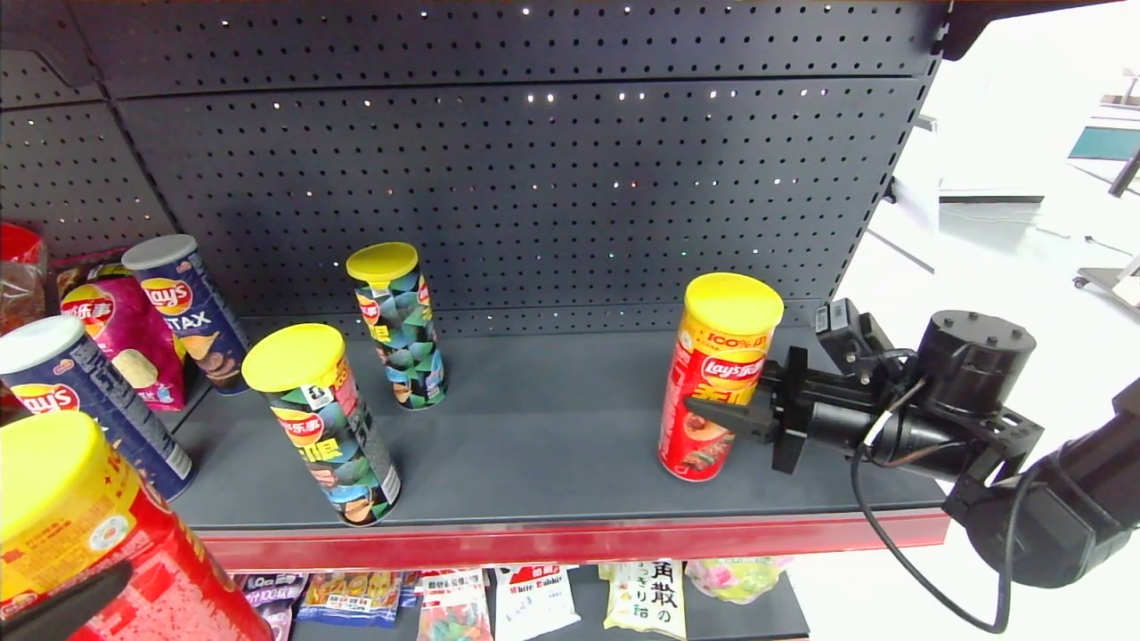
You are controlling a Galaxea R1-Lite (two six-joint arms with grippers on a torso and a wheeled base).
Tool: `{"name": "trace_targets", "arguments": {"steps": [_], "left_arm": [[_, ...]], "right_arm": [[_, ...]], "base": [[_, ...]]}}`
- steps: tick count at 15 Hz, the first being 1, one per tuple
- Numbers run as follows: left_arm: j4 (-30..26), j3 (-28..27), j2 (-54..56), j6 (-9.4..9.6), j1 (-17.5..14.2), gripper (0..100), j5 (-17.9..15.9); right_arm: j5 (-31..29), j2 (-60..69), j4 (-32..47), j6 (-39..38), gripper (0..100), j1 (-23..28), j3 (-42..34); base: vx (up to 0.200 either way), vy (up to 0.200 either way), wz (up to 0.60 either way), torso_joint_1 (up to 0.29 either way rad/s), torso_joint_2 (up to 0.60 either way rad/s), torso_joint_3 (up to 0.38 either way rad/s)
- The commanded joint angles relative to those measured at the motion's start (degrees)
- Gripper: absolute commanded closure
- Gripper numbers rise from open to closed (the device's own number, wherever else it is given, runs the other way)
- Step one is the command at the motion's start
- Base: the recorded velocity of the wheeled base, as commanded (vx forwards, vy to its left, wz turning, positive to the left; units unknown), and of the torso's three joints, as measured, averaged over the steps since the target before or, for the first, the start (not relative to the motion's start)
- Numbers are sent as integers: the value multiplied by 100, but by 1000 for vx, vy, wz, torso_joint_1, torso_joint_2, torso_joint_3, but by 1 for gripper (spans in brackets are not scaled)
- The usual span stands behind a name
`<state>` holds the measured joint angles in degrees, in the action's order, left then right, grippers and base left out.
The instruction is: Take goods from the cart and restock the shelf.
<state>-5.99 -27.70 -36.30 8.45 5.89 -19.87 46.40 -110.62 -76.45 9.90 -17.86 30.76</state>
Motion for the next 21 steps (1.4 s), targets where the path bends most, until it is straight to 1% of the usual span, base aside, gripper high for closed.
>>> {"name": "trace_targets", "arguments": {"steps": [1,4,10,11,15,21], "left_arm": [[1,1,0,-1,0,100,1],[1,1,0,-1,0,100,1],[1,1,0,-1,0,100,1],[1,1,-8,-1,0,100,1],[1,1,0,-1,0,100,1],[1,-8,-8,-1,0,100,1]], "right_arm": [[-34,-48,-2,12,100,-69,-26],[-175,-30,-11,21,100,-200,-228],[-184,49,-125,179,100,-192,-465],[-289,31,-169,188,100,-209,-527],[-377,40,-178,188,100,-341,-553],[-412,40,-178,188,100,-350,-667]], "base": [[0,0,0,0,0,0],[0,0,0,0,0,0],[0,0,0,0,0,0],[0,0,0,0,0,0],[0,0,0,0,0,0],[0,0,0,0,0,0]]}}
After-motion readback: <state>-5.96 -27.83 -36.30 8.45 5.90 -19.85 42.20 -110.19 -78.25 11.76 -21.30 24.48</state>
